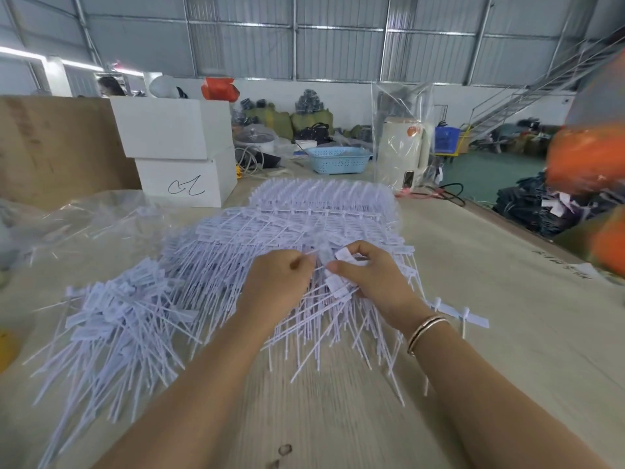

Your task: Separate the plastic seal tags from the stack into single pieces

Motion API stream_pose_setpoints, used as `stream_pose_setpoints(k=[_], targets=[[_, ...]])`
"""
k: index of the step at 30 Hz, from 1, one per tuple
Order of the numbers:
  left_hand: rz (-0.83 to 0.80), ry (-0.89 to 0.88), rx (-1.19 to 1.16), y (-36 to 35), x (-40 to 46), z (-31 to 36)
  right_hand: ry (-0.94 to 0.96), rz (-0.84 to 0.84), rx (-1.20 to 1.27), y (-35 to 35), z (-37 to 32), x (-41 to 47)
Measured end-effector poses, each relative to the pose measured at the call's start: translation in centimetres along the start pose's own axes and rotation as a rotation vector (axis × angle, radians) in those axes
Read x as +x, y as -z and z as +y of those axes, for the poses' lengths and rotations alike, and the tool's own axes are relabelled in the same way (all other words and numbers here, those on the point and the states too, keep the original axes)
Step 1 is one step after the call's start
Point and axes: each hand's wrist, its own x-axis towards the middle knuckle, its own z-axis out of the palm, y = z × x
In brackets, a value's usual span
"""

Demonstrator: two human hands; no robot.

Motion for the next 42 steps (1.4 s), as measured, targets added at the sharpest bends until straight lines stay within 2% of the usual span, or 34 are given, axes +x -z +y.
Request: stream_pose_setpoints(k=[2,4,5,8,10,16,25,31,35,37,40,42], targets=[[-0.007,0.005,0.173,-0.4,0.1,-0.4,0.024,-0.047,0.006,-0.6,-0.1,-0.1],[-0.053,0.039,0.202,-0.6,0.4,-0.7,0.051,-0.061,-0.012,-1.1,-0.2,-0.3],[-0.069,0.055,0.135,-0.8,0.6,-0.8,0.058,-0.058,-0.025,-1.3,-0.1,-0.3],[-0.040,0.124,-0.283,-1.3,0.4,-0.5,0.056,-0.029,-0.044,-1.5,0.1,-0.6],[-0.002,0.169,-0.396,-1.3,0.3,-0.4,0.032,-0.014,-0.031,-1.8,0.1,-0.8],[-0.004,0.221,-0.487,-1.7,-0.2,-0.3,-0.038,-0.048,-0.048,-1.9,0.2,-0.9],[0.081,0.432,-0.719,-2.3,-0.1,0.1,0.173,0.029,-0.018,-3.2,0.3,-1.6],[0.101,0.478,-0.791,-2.4,-0.3,0.3,0.193,0.100,-0.193,-3.7,0.3,-1.4],[0.103,0.655,-0.893,-1.5,0.4,0.0,0.313,0.183,-0.261,-3.8,0.6,-1.8],[0.094,0.611,-0.843,-1.0,0.6,-0.4,0.284,0.152,-0.172,-3.8,0.8,-2.0],[0.006,0.400,-0.619,-1.3,0.1,-0.2,0.225,0.090,-0.075,-3.3,0.4,-1.9],[-0.003,0.343,-0.531,-1.5,0.0,0.1,0.224,0.086,-0.059,-2.8,0.0,-1.8]])
